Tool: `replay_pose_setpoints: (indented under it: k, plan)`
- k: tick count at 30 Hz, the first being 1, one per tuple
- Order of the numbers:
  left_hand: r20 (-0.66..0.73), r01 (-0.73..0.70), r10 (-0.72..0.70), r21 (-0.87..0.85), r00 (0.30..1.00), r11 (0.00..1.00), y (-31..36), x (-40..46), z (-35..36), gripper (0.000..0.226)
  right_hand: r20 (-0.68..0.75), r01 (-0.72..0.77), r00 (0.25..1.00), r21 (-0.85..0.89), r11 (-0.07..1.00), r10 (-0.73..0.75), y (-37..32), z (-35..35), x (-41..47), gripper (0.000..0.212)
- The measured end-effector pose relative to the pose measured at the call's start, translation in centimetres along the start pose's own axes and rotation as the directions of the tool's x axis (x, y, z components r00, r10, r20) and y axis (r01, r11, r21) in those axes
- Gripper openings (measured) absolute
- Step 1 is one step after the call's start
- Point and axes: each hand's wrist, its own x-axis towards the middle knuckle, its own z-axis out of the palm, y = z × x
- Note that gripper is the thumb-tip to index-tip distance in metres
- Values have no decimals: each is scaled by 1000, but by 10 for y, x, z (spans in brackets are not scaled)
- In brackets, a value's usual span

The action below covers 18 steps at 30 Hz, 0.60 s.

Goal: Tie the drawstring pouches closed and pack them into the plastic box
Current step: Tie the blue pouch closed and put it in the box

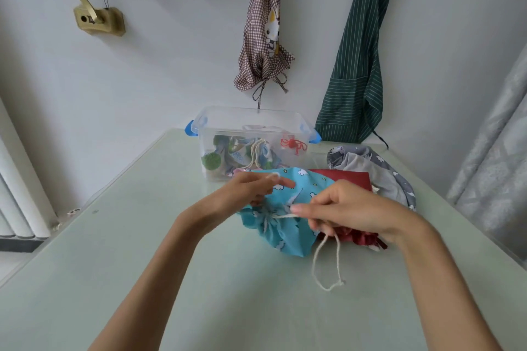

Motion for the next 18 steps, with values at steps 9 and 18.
replay_pose_setpoints:
  k: [9,18]
  plan:
    - [349,-13,-138,397,927,918,1,3,50,29,-368,112,928,150,982,-50,-9,-12,-8,48]
    - [334,91,-171,240,927,966,7,-2,43,42,-408,307,866,-17,951,-287,-12,9,8,30]
